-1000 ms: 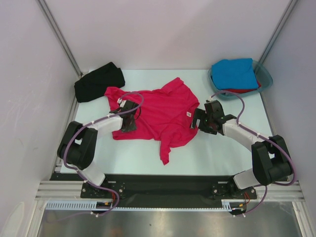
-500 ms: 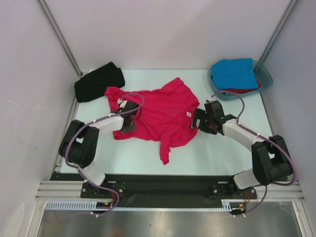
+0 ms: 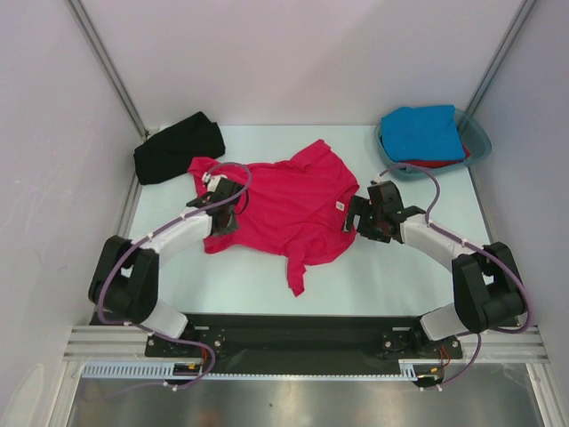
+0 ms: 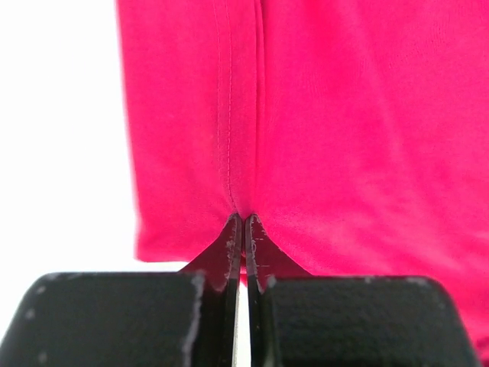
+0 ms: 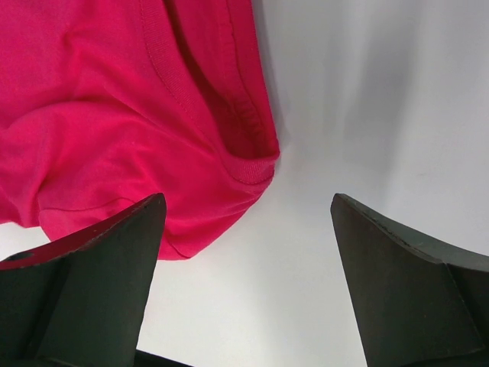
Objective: Fold and stack the t-shirts
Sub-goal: Flatten the tshirt out
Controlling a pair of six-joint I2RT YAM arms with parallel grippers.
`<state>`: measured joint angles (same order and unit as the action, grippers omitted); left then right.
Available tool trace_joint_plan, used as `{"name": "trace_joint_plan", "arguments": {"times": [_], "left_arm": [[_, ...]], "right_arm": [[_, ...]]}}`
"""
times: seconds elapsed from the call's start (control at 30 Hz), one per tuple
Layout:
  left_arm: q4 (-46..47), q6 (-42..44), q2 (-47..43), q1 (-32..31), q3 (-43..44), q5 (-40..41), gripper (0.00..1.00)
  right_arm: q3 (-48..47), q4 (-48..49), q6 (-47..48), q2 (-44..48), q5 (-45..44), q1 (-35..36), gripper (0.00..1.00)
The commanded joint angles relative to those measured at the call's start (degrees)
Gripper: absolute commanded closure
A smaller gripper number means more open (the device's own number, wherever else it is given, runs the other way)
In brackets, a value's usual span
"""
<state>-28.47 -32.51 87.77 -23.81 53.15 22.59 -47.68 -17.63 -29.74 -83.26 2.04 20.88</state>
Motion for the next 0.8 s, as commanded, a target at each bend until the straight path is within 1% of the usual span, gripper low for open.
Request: {"name": "trace_joint_plan", "arguments": {"times": [0.0,0.17,0.53,0.63,0.77], "left_arm": [[-2.82,-0.27,-5.93,0.08,1.26,2.46,0.97],[-4.14,-0.27,-8.48,0.08,1.52,3.16,0.96],[-5.81,-0.8,-10.42,0.17,1.0,4.13,0.94],[-6.68,-0.8,-10.77,0.17,1.08,5.09,0.92],[-7.65,-1.41,-11.3,0.52,1.08,5.97,0.91]], "right_arm": [[-1.1,1.28,0.73,-0.5,0.77,-0.06,0.05],[-1.28,1.28,0.73,-0.85,0.86,-0.05,0.05],[-1.36,1.28,0.56,-1.11,1.12,0.03,0.05],[-1.36,1.28,0.64,-1.11,1.3,0.03,0.05],[-1.54,1.11,0.82,-1.11,1.38,0.12,0.05]]}}
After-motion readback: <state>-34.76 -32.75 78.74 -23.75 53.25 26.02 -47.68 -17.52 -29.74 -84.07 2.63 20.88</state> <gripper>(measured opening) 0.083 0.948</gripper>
